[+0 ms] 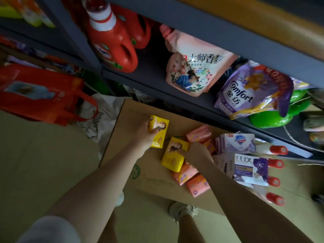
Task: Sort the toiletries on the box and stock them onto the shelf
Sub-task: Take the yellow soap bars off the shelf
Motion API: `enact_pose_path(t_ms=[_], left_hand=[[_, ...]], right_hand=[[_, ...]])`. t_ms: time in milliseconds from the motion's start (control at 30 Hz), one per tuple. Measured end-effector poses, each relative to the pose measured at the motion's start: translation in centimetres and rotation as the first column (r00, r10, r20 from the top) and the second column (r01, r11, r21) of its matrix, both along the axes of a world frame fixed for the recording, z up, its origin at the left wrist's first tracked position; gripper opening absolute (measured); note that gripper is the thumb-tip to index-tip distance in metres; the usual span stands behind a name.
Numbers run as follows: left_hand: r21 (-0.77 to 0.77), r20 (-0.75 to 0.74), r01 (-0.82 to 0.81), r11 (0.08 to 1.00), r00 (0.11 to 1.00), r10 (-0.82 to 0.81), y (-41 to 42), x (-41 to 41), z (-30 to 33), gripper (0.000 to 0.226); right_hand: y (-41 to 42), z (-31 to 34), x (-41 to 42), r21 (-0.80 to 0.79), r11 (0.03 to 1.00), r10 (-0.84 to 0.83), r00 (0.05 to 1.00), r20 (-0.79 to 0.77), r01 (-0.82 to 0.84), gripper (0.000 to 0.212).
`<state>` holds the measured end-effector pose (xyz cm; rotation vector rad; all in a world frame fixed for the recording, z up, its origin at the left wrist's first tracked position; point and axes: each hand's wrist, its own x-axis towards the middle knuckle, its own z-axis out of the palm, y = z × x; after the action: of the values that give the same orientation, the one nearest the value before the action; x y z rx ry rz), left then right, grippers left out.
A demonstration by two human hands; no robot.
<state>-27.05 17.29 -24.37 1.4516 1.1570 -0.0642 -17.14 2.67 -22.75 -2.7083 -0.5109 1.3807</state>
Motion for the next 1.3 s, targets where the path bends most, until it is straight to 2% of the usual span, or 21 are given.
enact_pose_path(t_ms=[67, 167, 200, 267, 333, 367, 433, 467, 533, 600, 633, 700, 767, 833, 900, 933, 1033, 1100, 1200, 1300], left_hand=[[0.016, 0.01, 0.073, 0.997, 0.997, -0.073, -0.6, 1.3, -0.2, 0.032], [0.148, -0.084, 0.266, 0.952, 0.963, -0.256, -1.1, 2.7, -1.1, 0.036], [0.221, -0.183, 0.372, 0.902, 0.924, -0.336, -1.2, 3.0, -1.2, 0.039], [0.333, -0.389, 0.6, 0.727, 0.79, -0.474, -1.5, 3.5, -0.6, 0.046], [0.307, -0.504, 0.758, 0.575, 0.642, -0.577, -1.7, 3.6, 1.1, 0.053], [0.265, -0.526, 0.806, 0.529, 0.581, -0.621, -1.8, 3.5, 2.0, 0.054], [0.194, -0.506, 0.845, 0.499, 0.521, -0.687, -1.6, 3.3, 4.7, 0.055], [0.192, -0.457, 0.838, 0.511, 0.538, -0.709, -1.5, 3.1, 6.3, 0.055], [0.295, -0.344, 0.796, 0.528, 0.604, -0.718, -1.1, 3.6, 9.9, 0.05], [0.526, -0.149, 0.631, 0.57, 0.728, -0.669, -0.6, 4.6, 13.9, 0.044], [0.673, -0.04, 0.506, 0.54, 0.754, -0.656, -0.1, 5.3, 16.1, 0.042], [0.915, 0.089, 0.203, 0.348, 0.74, -0.666, 1.1, 6.9, 20.8, 0.039], [0.984, 0.12, 0.005, 0.177, 0.714, -0.69, 2.5, 8.8, 24.9, 0.038], [0.997, 0.071, -0.059, 0.04, 0.754, -0.653, 4.1, 11.0, 27.3, 0.037], [0.997, -0.063, 0.029, -0.069, 0.826, -0.56, 5.8, 13.3, 27.8, 0.041], [0.991, -0.13, 0.094, -0.095, 0.845, -0.519, 6.6, 14.3, 27.6, 0.046], [0.979, -0.2, 0.161, -0.122, 0.863, -0.465, 7.8, 16.4, 26.6, 0.055], [0.981, -0.187, 0.144, -0.131, 0.884, -0.428, 8.1, 17.0, 26.0, 0.057], [0.988, -0.141, 0.099, -0.12, 0.892, -0.43, 8.1, 17.1, 25.9, 0.053], [0.992, -0.096, 0.051, -0.112, 0.892, -0.442, 8.0, 17.1, 25.8, 0.051]], right_hand=[[-0.1, 1.4, 0.8, 0.036, 0.998, 0.044, 0.996, 0.073, -0.047, 0.044], [0.2, 4.7, 2.6, 0.241, 0.97, -0.007, 0.994, 0.106, -0.018, 0.03], [0.4, 6.1, 3.1, 0.316, 0.948, -0.057, 0.994, 0.093, 0.025, 0.026], [0.7, 9.1, 4.0, 0.433, 0.899, -0.11, 0.991, 0.074, 0.067, 0.02], [1.1, 12.1, 4.4, 0.557, 0.828, -0.118, 0.991, 0.061, 0.064, 0.023], [1.3, 13.5, 4.5, 0.618, 0.783, -0.121, 0.992, 0.043, 0.068, 0.024], [1.7, 16.4, 4.7, 0.698, 0.711, -0.123, 0.992, 0.001, 0.088, 0.018], [1.9, 17.9, 4.8, 0.725, 0.682, -0.123, 0.992, -0.011, 0.093, 0.015], [2.2, 20.9, 5.3, 0.772, 0.632, -0.12, 0.993, 0.008, 0.07, 0.014], [2.4, 23.7, 6.4, 0.824, 0.562, -0.153, 0.988, 0.021, 0.069, 0.017], [2.5, 24.9, 7.3, 0.853, 0.517, -0.186, 0.982, 0.026, 0.075, 0.021], [3.1, 26.6, 9.2, 0.898, 0.439, -0.26, 0.958, 0.12, 0.007, 0.025], [4.5, 27.4, 11.6, 0.902, 0.407, -0.312, 0.907, 0.282, -0.14, 0.018], [6.5, 27.4, 14.6, 0.835, 0.462, -0.317, 0.824, 0.47, -0.299, 0.016], [8.6, 26.7, 18.0, 0.73, 0.561, -0.279, 0.74, 0.611, -0.391, 0.02], [9.6, 26.2, 19.9, 0.683, 0.609, -0.254, 0.716, 0.65, -0.403, 0.024], [11.8, 24.8, 24.8, 0.547, 0.725, -0.204, 0.627, 0.752, -0.419, 0.047], [13.1, 24.5, 27.3, 0.475, 0.769, -0.174, 0.575, 0.799, -0.427, 0.07], [14.2, 24.8, 29.6, 0.352, 0.823, -0.058, 0.551, 0.833, -0.445, 0.101], [15.1, 25.7, 31.4, 0.251, 0.85, 0.014, 0.495, 0.869, -0.464, 0.111]])
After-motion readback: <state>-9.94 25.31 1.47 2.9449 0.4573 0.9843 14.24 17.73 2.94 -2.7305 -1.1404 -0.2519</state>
